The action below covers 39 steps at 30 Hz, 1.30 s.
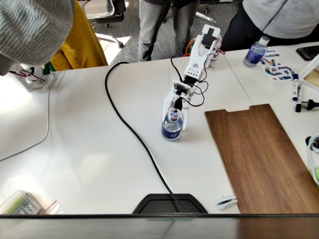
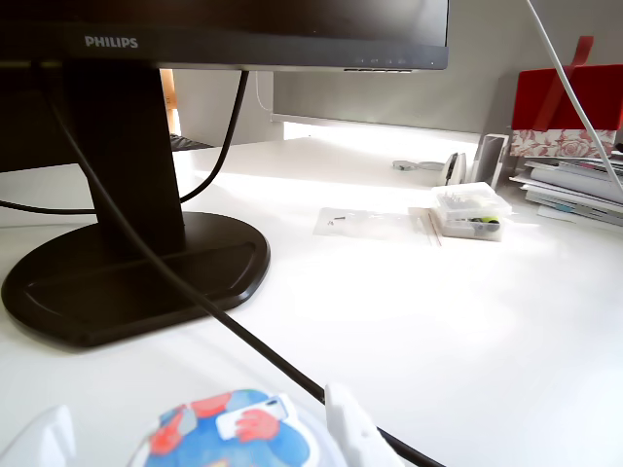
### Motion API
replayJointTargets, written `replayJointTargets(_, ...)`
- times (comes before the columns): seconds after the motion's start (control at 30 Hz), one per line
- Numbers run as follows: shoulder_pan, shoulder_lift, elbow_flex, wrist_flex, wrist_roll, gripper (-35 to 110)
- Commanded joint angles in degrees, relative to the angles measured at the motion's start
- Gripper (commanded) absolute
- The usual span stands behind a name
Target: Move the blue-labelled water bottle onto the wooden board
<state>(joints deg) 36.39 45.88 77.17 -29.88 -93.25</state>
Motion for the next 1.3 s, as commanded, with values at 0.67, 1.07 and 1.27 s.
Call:
replayJointTargets(0.67,-0.35,0.79,-7.56,1.23,-0.26,0)
replayJointTargets(1.07,-0.09,9.14,-1.85,4.66,0.53,0)
replayJointTargets(1.27,-1.32,21.97,5.89,5.27,1.93,0)
